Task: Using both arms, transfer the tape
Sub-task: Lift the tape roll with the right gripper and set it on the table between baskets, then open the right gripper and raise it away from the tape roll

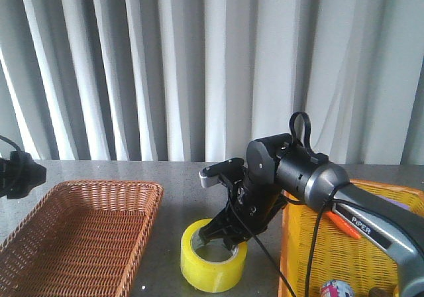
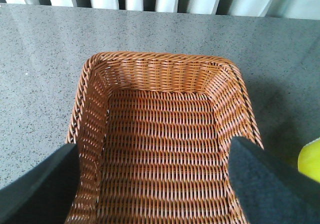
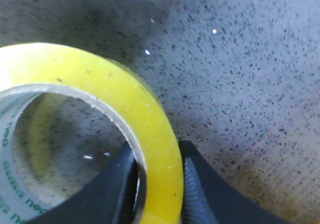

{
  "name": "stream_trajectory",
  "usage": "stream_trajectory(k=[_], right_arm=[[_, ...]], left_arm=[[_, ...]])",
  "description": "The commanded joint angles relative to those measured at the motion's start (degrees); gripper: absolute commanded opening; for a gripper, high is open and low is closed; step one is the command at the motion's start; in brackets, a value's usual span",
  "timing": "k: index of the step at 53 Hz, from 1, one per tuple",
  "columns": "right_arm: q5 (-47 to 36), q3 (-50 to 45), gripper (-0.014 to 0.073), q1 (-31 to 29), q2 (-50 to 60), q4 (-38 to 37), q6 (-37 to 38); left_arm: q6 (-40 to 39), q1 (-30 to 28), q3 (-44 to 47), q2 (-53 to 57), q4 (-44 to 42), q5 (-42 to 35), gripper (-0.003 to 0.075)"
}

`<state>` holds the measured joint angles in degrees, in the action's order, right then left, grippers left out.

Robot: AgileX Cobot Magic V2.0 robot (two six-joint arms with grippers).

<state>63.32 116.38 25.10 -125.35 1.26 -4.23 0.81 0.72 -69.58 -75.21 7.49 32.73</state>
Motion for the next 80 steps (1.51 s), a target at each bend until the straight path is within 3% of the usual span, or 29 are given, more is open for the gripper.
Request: stream_trajectory(k=[1, 14, 36, 57, 80], right_arm=[[-2.33, 1.85, 0.0113, -0.32, 3.12, -0.71, 0.71], [-1.85, 1.79, 0.0166, -0.32, 1.92, -1.79, 0.82], [1.36, 1.79, 0.0444, -0.47, 1.74, -1.26, 0.96], [1.23, 1.79, 0.0448, -0.47, 4.23, -1.92, 0.91], [-2.61, 4.55, 0.0435, -2.18, 19.63, -8.57, 1.73]], left_arm=[[-0.12, 0.54, -2.02, 1.48, 0.6, -3.08, 0.0591], [-0.12, 0.54, -2.02, 1.48, 0.6, -3.08, 0.0591], [-0.12, 0.54, -2.02, 1.48, 0.61, -2.96, 0.0591], [-0.12, 0.54, -2.02, 1.48, 0.66, -2.85, 0.0591], [-0.12, 0.54, -2.02, 1.48, 0.66, -1.87, 0.0591]])
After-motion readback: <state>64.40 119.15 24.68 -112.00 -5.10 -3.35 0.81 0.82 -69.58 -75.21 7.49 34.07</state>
